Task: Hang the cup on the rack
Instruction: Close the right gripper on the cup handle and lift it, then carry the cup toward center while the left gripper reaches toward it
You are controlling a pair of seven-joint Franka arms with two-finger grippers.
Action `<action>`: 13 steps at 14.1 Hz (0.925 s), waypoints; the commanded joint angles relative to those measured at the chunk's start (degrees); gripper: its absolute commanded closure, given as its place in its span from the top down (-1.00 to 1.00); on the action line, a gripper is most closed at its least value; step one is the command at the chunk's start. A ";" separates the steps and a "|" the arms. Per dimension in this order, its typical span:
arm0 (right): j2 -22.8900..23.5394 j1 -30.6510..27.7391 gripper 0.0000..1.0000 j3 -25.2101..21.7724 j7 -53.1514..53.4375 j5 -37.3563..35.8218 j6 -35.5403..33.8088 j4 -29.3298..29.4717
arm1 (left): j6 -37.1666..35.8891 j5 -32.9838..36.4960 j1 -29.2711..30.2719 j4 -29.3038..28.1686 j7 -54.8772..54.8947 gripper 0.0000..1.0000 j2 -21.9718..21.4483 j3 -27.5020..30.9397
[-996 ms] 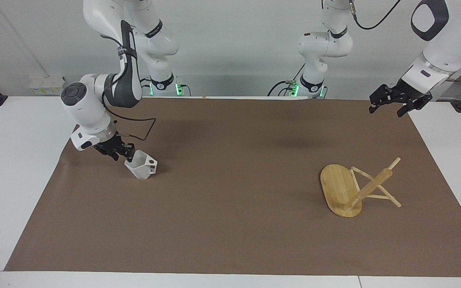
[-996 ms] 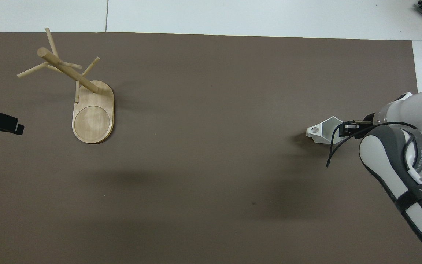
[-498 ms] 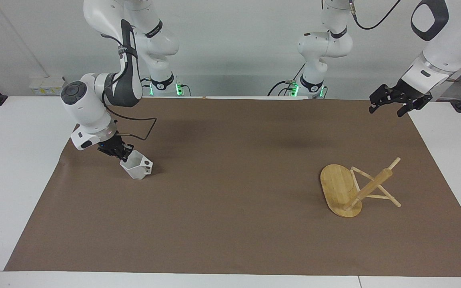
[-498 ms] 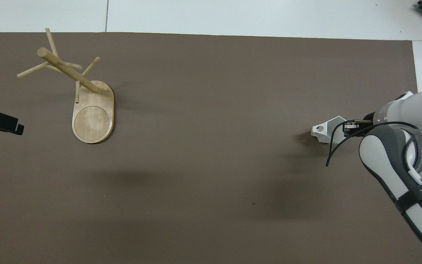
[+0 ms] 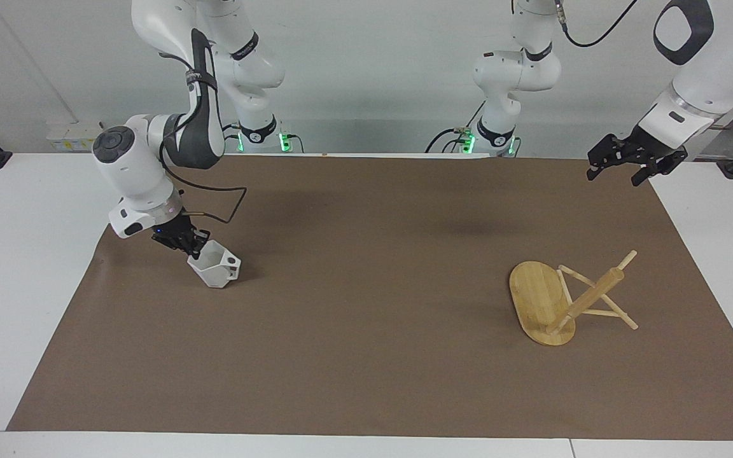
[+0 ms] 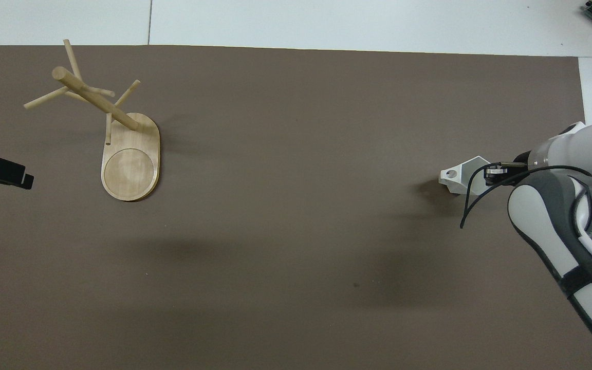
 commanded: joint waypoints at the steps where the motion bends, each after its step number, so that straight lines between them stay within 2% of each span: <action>1: 0.65 -0.45 -1.00 0.55 -0.49 5.17 -0.50 4.69 | -0.33 1.18 0.29 -0.88 -0.59 1.00 -1.04 -0.59; 3: 0.56 -0.45 -1.00 0.98 -0.93 9.57 -2.16 8.11 | -0.59 1.18 -0.24 -0.88 -0.77 1.00 -1.04 -0.59; 7: 0.39 -0.45 -1.00 4.32 -7.77 11.43 -9.62 16.38 | 0.63 1.18 -2.25 -0.88 0.37 1.00 -1.04 -1.21; 9: -0.05 -0.45 -1.00 4.50 -9.28 18.69 -10.78 17.09 | 4.66 1.18 -3.14 -1.49 0.37 1.00 -1.04 -1.21; 13: -0.14 -0.45 -1.00 6.26 -9.37 33.20 -12.97 19.20 | 12.66 -2.60 -6.65 -6.50 0.46 1.00 -2.62 -1.74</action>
